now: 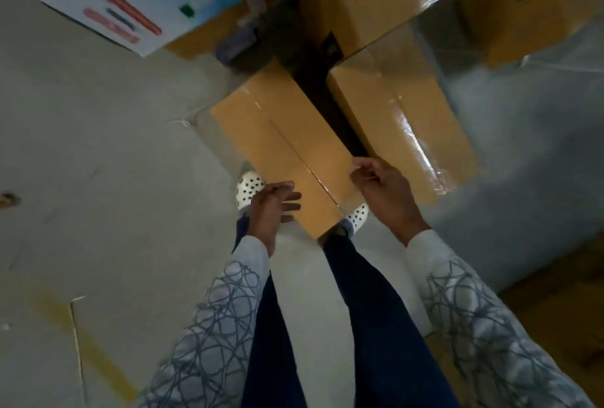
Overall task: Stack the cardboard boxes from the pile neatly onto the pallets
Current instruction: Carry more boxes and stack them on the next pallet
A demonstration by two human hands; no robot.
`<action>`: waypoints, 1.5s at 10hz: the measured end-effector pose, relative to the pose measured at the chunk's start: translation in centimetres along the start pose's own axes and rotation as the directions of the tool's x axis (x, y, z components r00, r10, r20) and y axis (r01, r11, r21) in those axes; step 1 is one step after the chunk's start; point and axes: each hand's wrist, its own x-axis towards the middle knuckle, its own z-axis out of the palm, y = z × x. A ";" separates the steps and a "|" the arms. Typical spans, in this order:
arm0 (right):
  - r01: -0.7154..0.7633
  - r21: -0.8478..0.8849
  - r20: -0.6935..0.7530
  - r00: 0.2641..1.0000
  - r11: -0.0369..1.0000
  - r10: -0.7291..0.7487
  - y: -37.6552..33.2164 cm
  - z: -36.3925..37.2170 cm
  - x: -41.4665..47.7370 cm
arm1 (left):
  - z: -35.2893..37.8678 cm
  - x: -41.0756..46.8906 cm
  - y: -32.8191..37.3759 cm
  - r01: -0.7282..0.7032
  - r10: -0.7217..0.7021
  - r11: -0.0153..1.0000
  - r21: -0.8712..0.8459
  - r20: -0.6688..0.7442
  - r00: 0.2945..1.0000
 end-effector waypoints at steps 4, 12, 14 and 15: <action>-0.156 -0.357 -0.071 0.988 0.921 0.139 12.8 16.4 31.4 | -0.1 30.7 -8.4 0.114 -0.126 0.983 -0.145 -0.080 0.989; -0.303 0.460 -0.643 0.534 0.835 0.549 1.7 6.9 -33.0 | -9.3 -25.3 2.2 -0.066 -0.132 0.917 0.394 0.454 0.881; -0.116 0.717 -0.626 0.327 0.687 0.708 10.3 12.5 -49.1 | -8.7 -34.1 -9.4 -0.376 -0.084 0.778 0.504 0.675 0.733; -0.043 0.818 -0.550 0.233 0.573 0.802 14.1 16.4 -56.3 | -8.7 -37.5 -16.1 -0.574 -0.058 0.641 0.509 0.778 0.625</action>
